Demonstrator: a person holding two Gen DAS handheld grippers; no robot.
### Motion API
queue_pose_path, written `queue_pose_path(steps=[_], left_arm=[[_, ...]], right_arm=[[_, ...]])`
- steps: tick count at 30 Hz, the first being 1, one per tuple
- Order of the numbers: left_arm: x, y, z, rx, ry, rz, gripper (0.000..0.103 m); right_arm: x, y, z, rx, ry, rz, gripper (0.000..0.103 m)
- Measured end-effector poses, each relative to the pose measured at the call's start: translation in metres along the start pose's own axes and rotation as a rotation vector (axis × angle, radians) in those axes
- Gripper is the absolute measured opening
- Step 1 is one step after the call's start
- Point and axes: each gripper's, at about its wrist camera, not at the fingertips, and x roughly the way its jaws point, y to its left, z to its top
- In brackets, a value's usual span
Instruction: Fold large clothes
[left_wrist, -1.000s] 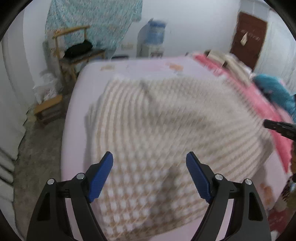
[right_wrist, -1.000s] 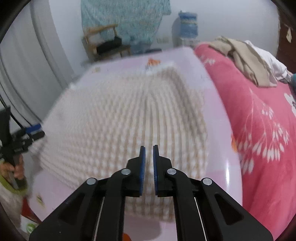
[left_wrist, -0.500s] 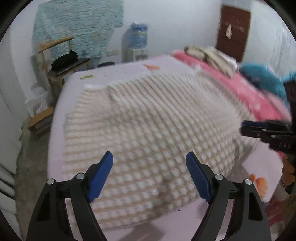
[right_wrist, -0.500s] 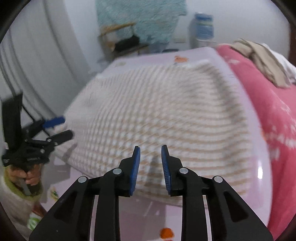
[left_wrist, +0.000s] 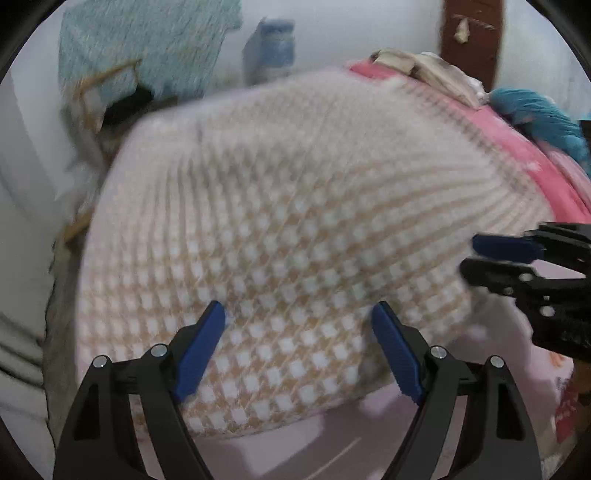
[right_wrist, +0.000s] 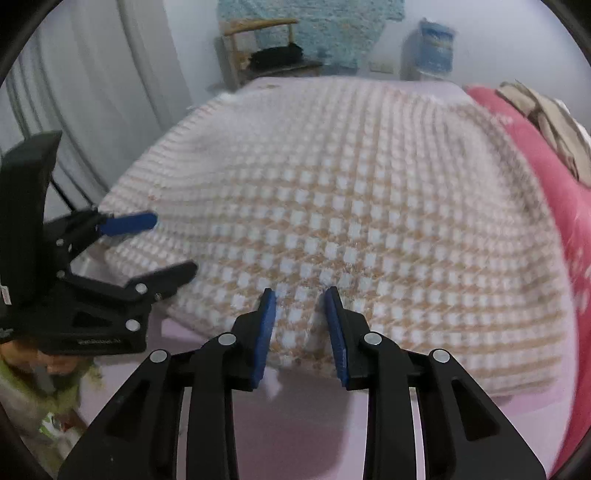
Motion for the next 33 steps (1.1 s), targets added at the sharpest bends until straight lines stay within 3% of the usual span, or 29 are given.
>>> queue_pose_path(steps=[4,7,10,13,15,21,25,29,33], left_arm=[[-0.025,0.005,0.001,-0.039,-0.047,0.007,0.081],[-0.05,0.024,-0.012,-0.076,-0.103,0.053,0.081],[-0.054,0.044,-0.024,-0.14,-0.092,0.09,0.083],[-0.035,0.06,-0.036,-0.212,-0.027,0.077,0.084],[-0.041,0.063,-0.036,-0.217,-0.043,0.079,0.084],[-0.078,0.049,-0.031,-0.196,-0.139,0.064,0.084],[-0.105,0.036,-0.027,-0.191,-0.229,0.031,0.095],[-0.134,0.015,-0.024,-0.165,-0.32,0.024,0.098],[-0.15,0.004,-0.019,-0.149,-0.352,0.026,0.098]], right_arm=[[-0.016,0.009,0.004,0.003,0.001,-0.021,0.028],[-0.044,-0.005,-0.002,0.025,-0.058,-0.108,0.04],[-0.057,-0.039,-0.012,0.135,-0.073,-0.165,0.048],[-0.038,-0.067,-0.028,0.233,0.012,-0.157,0.05],[-0.033,-0.073,-0.033,0.276,0.037,-0.12,0.05],[-0.069,-0.056,-0.035,0.242,-0.049,-0.096,0.069],[-0.095,-0.033,-0.043,0.18,-0.126,-0.108,0.082],[-0.113,-0.015,-0.045,0.116,-0.197,-0.126,0.094],[-0.128,-0.004,-0.039,0.073,-0.258,-0.145,0.095]])
